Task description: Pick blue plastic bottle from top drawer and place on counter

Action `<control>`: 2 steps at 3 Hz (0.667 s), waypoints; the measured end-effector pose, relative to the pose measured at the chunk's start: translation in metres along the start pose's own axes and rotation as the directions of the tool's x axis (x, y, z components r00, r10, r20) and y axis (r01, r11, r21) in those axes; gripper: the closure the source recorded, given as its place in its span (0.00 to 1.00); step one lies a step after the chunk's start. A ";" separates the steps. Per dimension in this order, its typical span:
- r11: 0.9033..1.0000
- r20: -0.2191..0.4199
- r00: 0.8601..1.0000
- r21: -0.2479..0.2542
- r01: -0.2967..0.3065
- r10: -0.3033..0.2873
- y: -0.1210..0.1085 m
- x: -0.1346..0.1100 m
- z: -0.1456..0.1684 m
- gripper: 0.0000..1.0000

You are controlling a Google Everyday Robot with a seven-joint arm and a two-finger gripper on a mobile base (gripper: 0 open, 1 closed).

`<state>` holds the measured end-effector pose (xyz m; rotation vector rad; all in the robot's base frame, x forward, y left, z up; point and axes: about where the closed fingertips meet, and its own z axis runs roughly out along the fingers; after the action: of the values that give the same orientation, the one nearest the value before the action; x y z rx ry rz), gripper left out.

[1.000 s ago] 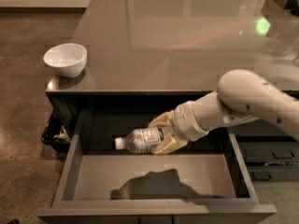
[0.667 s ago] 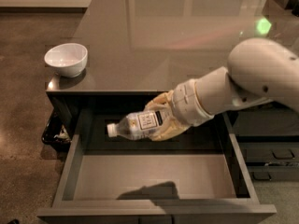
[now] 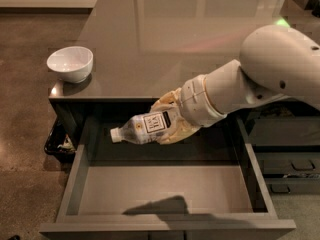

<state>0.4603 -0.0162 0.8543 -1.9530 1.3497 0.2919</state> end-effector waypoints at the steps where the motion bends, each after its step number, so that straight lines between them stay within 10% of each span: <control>1: 0.997 -0.051 0.996 -0.004 0.078 -0.078 -0.032 0.004 -0.013 1.00; 2: 0.987 -0.116 0.981 0.005 0.159 -0.158 -0.099 0.017 -0.022 1.00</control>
Offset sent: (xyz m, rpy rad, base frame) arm 0.2026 -0.0145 0.1455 -0.1638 -0.3481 0.0401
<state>0.5499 -0.0255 0.9029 -2.0783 1.2546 0.0933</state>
